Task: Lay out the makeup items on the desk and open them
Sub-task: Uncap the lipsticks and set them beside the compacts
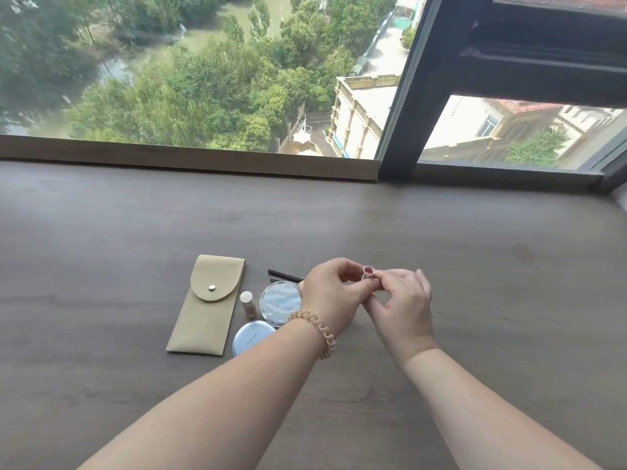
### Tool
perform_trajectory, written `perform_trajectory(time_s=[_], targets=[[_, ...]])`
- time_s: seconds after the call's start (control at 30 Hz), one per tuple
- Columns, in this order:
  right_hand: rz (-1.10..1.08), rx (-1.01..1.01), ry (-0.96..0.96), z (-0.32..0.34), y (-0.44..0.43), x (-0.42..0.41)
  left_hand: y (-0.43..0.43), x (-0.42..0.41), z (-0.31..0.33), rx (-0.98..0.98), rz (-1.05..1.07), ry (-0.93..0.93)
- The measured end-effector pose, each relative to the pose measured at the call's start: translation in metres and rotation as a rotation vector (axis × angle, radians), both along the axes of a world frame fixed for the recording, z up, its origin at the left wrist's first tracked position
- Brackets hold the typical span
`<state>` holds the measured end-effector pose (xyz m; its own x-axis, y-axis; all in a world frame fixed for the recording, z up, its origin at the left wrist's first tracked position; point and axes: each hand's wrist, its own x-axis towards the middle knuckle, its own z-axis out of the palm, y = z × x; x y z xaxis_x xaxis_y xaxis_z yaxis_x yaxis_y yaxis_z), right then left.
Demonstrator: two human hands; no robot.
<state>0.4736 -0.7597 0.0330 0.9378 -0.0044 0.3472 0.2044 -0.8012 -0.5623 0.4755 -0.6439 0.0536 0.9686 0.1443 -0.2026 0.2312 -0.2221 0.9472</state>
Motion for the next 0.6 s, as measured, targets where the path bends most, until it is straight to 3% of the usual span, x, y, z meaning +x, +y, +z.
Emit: perform_trajectory(time_s=[0.1,0.2,0.43,0.53,0.6], targets=[[-0.04,0.122,0.086,0.007,0.001,-0.003,-0.007,0.0,0.004,-0.041,0.011,0.003],[-0.073,0.425,0.275,0.015,0.002,-0.004,-0.008,0.002,0.007,-0.101,0.02,0.036],[0.275,0.888,0.619,0.012,-0.006,0.002,0.008,0.004,0.011,-0.275,-0.116,0.059],[0.318,0.917,0.672,0.004,-0.009,0.002,0.016,0.002,0.006,-0.306,-0.206,0.108],[0.27,0.865,0.626,-0.002,-0.01,0.002,0.019,0.003,0.003,-0.192,-0.254,0.118]])
